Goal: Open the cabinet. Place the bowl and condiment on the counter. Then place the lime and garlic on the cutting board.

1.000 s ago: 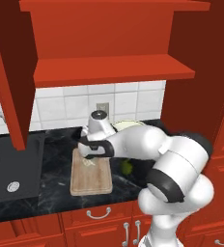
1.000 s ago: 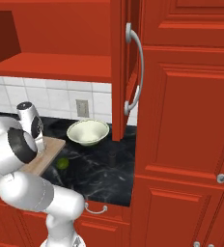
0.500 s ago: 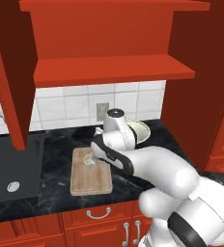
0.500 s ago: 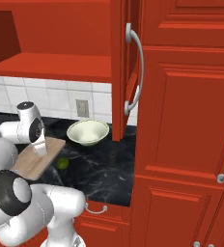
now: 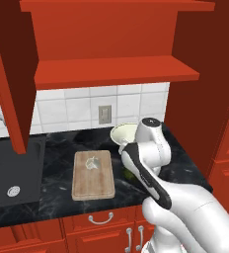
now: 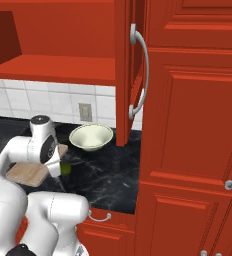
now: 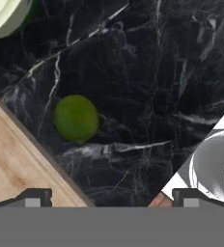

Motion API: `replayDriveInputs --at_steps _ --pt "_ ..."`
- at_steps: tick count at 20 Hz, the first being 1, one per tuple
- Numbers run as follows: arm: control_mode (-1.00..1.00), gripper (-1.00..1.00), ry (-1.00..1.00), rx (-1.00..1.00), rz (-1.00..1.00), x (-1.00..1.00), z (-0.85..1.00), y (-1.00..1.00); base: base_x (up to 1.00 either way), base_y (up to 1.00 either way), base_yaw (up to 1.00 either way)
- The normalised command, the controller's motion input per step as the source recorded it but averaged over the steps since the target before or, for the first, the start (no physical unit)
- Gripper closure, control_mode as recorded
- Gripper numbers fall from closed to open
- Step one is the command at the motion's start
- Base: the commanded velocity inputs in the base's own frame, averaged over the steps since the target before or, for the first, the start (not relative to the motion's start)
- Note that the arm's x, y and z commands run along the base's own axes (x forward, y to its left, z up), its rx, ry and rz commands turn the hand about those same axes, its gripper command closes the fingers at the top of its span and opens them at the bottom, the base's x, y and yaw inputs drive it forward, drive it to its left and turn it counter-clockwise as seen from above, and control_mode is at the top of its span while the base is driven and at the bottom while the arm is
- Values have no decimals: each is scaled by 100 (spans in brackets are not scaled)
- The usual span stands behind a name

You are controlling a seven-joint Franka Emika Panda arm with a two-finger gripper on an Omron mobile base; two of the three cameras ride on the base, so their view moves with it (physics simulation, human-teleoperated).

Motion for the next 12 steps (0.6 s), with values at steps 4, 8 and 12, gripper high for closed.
replayDriveInputs --at_steps 4,8,12 --pt "-100 -100 2 1 1 12 -12 -16 0 0 0" --pt "-100 -100 3 0 1 38 -8 1 0 0 0" --pt "-100 -100 3 0 4 25 -5 0 0 0 0"
